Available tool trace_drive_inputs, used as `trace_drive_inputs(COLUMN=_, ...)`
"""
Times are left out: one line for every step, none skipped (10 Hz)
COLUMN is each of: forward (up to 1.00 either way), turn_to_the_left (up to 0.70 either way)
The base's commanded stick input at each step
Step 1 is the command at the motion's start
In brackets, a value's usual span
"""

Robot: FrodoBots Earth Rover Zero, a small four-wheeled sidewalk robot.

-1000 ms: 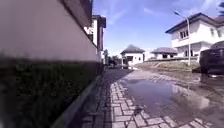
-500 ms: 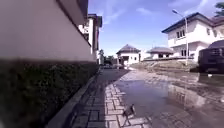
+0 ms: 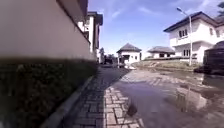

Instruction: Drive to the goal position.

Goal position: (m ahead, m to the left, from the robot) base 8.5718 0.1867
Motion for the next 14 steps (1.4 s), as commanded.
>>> trace_drive_inputs(forward=0.69, turn_to_the_left=0.03)
trace_drive_inputs(forward=0.69, turn_to_the_left=0.03)
trace_drive_inputs(forward=0.69, turn_to_the_left=0.03)
trace_drive_inputs(forward=0.69, turn_to_the_left=0.03)
trace_drive_inputs(forward=0.69, turn_to_the_left=0.03)
trace_drive_inputs(forward=0.69, turn_to_the_left=0.03)
trace_drive_inputs(forward=0.69, turn_to_the_left=0.03)
trace_drive_inputs(forward=0.69, turn_to_the_left=0.03)
trace_drive_inputs(forward=0.69, turn_to_the_left=0.03)
trace_drive_inputs(forward=0.69, turn_to_the_left=0.03)
trace_drive_inputs(forward=0.69, turn_to_the_left=0.03)
trace_drive_inputs(forward=0.69, turn_to_the_left=0.03)
trace_drive_inputs(forward=0.69, turn_to_the_left=0.03)
trace_drive_inputs(forward=0.69, turn_to_the_left=0.03)
